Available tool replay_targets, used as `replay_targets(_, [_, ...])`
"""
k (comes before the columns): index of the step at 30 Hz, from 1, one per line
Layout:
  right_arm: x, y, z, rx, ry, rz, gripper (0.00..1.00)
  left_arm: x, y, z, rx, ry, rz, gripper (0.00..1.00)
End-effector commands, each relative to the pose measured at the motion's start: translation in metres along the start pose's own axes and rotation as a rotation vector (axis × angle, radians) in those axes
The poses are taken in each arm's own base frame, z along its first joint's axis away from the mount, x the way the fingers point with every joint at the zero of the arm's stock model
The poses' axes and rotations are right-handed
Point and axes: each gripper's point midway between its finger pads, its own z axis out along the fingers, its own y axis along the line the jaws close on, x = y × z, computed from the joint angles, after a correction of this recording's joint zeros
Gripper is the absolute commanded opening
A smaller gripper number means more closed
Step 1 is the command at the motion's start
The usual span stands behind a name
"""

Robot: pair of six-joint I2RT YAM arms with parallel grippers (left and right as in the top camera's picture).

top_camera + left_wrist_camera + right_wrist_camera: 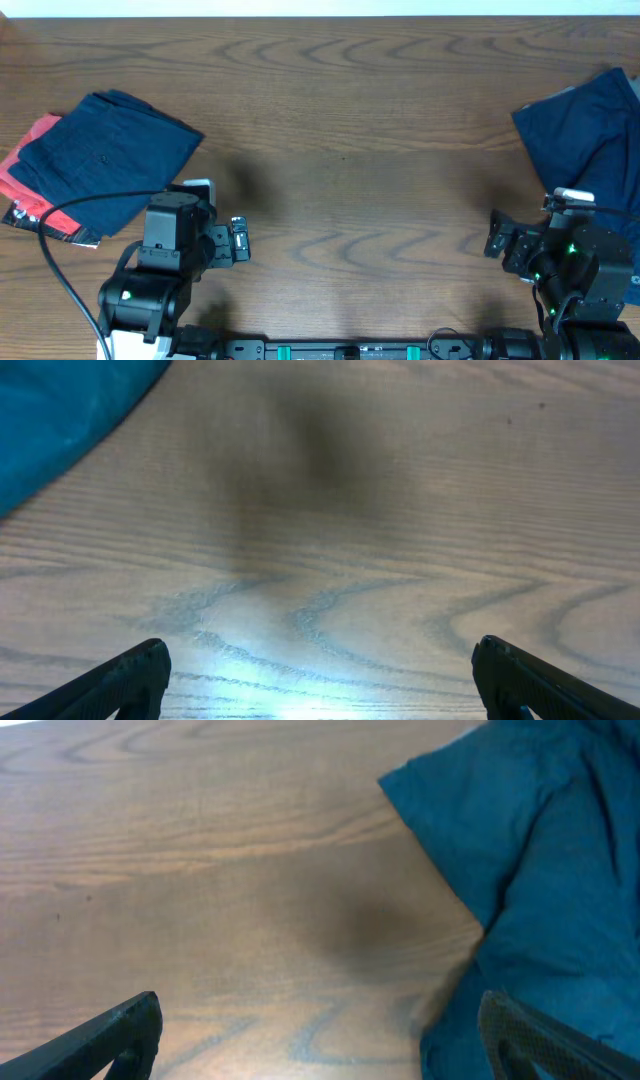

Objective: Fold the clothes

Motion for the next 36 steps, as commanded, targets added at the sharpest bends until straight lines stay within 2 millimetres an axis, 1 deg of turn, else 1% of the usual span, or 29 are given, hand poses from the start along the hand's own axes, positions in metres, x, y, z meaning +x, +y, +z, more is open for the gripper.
replay_targets(1, [0.006, -0.007, 0.001, 0.031, 0.022, 0.024, 0.99, 0.002, 0.003, 0.005, -0.019, 0.020, -0.014, 0.98])
replay_targets(4, [0.010, -0.007, 0.001, 0.032, 0.035, 0.023, 0.99, 0.004, 0.004, 0.008, -0.024, 0.039, -0.014, 0.98])
replay_targets(7, [0.015, -0.002, 0.002, 0.015, 0.056, 0.007, 0.99, 0.005, 0.004, 0.011, -0.027, 0.053, -0.014, 0.98])
replay_targets(11, [0.020, -0.003, 0.001, 0.019, 0.077, 0.007, 0.99, 0.007, 0.005, 0.014, -0.031, 0.070, -0.014, 0.98])
replay_targets(18, [0.033, -0.007, -0.018, 0.022, 0.022, 0.007, 0.99, 0.009, 0.005, 0.018, -0.037, 0.092, -0.015, 0.98])
replay_targets(23, [0.044, -0.008, -0.020, 0.016, -0.016, 0.007, 0.99, 0.009, 0.005, 0.019, -0.038, 0.099, -0.015, 0.98])
replay_targets(25, [0.041, -0.007, -0.018, 0.005, -0.063, 0.008, 0.99, 0.009, 0.005, 0.019, -0.038, 0.099, -0.015, 0.98])
replay_targets(28, [0.028, -0.004, -0.011, -0.016, -0.182, -0.003, 0.99, 0.009, 0.005, 0.019, -0.038, 0.099, -0.015, 0.98])
replay_targets(32, [0.021, 0.010, 0.003, -0.090, -0.314, -0.092, 0.99, 0.009, 0.005, 0.019, -0.038, 0.099, -0.015, 0.98])
replay_targets(36, [0.012, 0.017, 0.012, -0.124, -0.455, -0.110, 0.99, 0.009, 0.005, 0.019, -0.038, 0.099, -0.015, 0.98])
